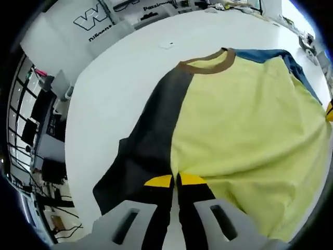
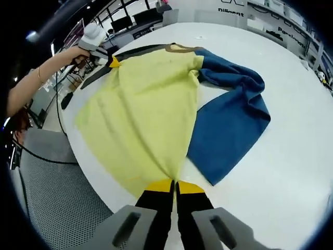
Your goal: Fold the garment on the visible template until the final outline fits inside the template.
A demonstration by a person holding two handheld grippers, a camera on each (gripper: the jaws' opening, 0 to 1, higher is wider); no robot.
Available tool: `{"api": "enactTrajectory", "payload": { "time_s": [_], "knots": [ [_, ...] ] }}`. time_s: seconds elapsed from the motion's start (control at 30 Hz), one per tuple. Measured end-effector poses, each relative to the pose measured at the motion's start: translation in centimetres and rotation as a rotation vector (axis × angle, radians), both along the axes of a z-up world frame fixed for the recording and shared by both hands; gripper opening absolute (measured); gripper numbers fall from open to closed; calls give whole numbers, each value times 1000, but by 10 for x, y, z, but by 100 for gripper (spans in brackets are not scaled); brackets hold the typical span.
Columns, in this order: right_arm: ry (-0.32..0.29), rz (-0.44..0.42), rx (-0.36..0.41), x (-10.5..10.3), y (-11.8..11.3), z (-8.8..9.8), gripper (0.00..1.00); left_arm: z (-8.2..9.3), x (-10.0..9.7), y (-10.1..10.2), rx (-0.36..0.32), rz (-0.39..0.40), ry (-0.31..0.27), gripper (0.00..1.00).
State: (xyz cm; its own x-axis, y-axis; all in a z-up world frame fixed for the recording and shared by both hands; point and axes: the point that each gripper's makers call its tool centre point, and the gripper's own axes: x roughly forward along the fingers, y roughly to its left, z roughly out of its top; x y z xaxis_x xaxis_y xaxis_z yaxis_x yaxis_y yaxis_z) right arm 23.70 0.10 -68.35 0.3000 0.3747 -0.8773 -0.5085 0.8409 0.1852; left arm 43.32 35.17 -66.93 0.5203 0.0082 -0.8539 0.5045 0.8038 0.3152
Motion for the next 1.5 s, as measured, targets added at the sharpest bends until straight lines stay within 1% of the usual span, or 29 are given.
{"api": "enactTrajectory", "payload": {
  "time_s": [0.13, 0.2, 0.23, 0.27, 0.37, 0.5, 0.53, 0.6, 0.63, 0.7, 0.77, 0.8, 0.83, 0.87, 0.9, 0.93, 0.97, 1.07, 1.1, 1.13, 1.2, 1.23, 1.3, 1.37, 1.4, 1.47, 1.5],
  "knots": [
    [-27, -22, -1, 5, -1, 2, 0, 1, -1, -3, 1, -11, -13, 8],
    [-29, -32, 7, 7, -1, 4, 0, 3, -2, -2, -4, -15, -23, 11],
    [-51, -50, 13, 11, -2, 7, 0, 4, -2, -2, -6, -17, -27, 13],
    [-68, -57, 15, 14, -3, 9, 0, 7, -4, -1, -15, -18, -34, 16],
    [-82, -76, 37, 17, -3, 14, 0, 14, -12, -4, -54, -20, -47, 25],
    [-93, -97, 55, 21, -5, 16, 0, 19, -26, -11, -104, -22, -54, 31],
    [-92, -99, 56, 21, -5, 15, 0, 20, -31, -15, -132, -16, -57, 33],
    [-96, -90, 50, 21, -5, 13, 0, 22, -40, -21, -162, -11, -53, 37],
    [-96, -85, 46, 21, -4, 13, 0, 22, -41, -22, -166, -12, -55, 39],
    [-111, -44, 11, 20, -3, 10, 0, 26, -48, -27, -189, -16, -64, 43],
    [-133, -27, -8, 20, -2, 11, 0, 29, -54, -29, -219, -5, -75, 49],
    [-133, -29, -8, 19, -1, 12, 1, 31, -56, -31, -241, 6, -82, 52],
    [-139, -27, -5, 19, -1, 13, 6, 33, -57, -30, -251, 26, -90, 55],
    [-156, -29, 8, 21, 1, 16, 13, 35, -58, -31, -265, 46, -98, 59],
    [-159, -36, 8, 21, 2, 18, 21, 38, -60, -31, -274, 42, -102, 62],
    [-173, -35, 9, 22, 3, 22, 26, 40, -62, -31, -280, 49, -108, 64],
    [-194, -24, 8, 24, 5, 25, 29, 42, -66, -32, -285, 48, -109, 67],
    [-253, 14, 19, 26, 15, 37, 32, 46, -75, -32, -294, 54, -115, 73],
    [-262, 22, 21, 26, 17, 39, 34, 47, -76, -32, -296, 56, -119, 75],
    [-299, 59, 25, 28, 25, 44, 36, 50, -80, -31, -301, 57, -132, 77],
    [-342, 102, 23, 29, 35, 51, 40, 54, -83, -31, -304, 54, -152, 81],
    [-368, 148, 31, 28, 46, 56, 40, 55, -88, -30, -307, 56, -149, 83],
    [-405, 206, 46, 26, 64, 62, 42, 56, -92, -26, -304, 75, -154, 84],
    [-427, 265, 62, 22, 82, 65, 45, 54, -100, -22, -299, 76, -154, 83],
    [-430, 278, 66, 22, 86, 66, 46, 53, -105, -19, -297, 82, -155, 83],
    [-443, 348, 75, 15, 106, 67, 48, 48, -114, -13, -280, 92, -145, 89],
    [-443, 358, 82, 13, 113, 68, 48, 46, -118, -9, -271, 96, -140, 91]
  ]
}}
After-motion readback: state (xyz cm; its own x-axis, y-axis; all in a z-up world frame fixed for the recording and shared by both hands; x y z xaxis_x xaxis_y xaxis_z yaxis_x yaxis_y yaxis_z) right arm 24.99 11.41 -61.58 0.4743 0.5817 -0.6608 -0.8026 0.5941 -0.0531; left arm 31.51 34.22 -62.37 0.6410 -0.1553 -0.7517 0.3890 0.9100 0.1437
